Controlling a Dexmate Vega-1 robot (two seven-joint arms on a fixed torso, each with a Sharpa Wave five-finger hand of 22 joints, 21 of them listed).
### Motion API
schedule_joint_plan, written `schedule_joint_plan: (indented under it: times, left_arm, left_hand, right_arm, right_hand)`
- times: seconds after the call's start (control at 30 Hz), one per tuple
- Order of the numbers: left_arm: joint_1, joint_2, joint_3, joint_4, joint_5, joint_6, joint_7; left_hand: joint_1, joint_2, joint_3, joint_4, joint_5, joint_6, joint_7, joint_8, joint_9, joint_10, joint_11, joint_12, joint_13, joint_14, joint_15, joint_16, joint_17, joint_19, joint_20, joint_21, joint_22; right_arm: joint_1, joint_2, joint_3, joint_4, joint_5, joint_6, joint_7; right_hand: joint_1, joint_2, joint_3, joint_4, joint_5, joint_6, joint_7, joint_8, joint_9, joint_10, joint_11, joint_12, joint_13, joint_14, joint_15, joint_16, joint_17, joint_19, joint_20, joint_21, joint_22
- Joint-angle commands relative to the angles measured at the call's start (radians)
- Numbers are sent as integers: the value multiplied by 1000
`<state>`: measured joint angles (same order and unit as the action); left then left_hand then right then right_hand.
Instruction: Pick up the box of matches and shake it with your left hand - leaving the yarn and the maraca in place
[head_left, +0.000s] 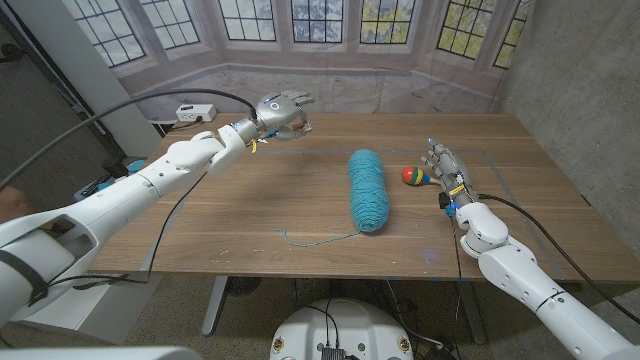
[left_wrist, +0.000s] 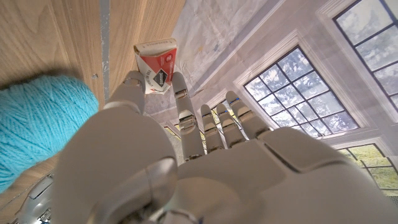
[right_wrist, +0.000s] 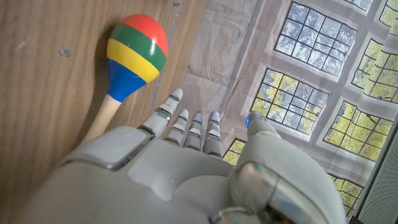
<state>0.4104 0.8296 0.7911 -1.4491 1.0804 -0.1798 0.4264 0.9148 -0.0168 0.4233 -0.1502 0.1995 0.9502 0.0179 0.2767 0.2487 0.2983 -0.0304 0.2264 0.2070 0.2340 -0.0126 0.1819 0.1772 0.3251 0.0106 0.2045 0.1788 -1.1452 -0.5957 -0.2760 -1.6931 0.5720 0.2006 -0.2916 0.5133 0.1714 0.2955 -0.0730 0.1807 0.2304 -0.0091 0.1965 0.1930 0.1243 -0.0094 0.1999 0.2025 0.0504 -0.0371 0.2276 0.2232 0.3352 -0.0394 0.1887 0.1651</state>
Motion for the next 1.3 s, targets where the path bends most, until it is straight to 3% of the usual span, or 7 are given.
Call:
schedule_joint_plan:
  times: [0.03,1.3]
  left_arm:
    - [-27,-8,22,32,-5,14,9]
    - [-22,-33,60,-5,-46,-115,-17]
  left_hand:
    - [-1,10,6,-1,1,3,-6,-1,4,10,1,-4,1,8,-5,3,1,6,-1,3,3]
    - [-6,11,8,0,1,6,-6,-4,7,12,1,-6,1,8,-4,3,1,4,0,2,3]
  right_arm:
    - [4,4,-4,5,0,-3,-1]
    - [35,1,-9,26,2,-2,19]
  right_hand:
    - [-6,2,4,0,-1,8,1,3,3,8,-4,3,1,11,-14,6,3,10,-45,3,3]
    - [-8,2,6,-1,-1,9,1,3,3,8,-3,3,1,10,-14,5,3,11,-44,2,3]
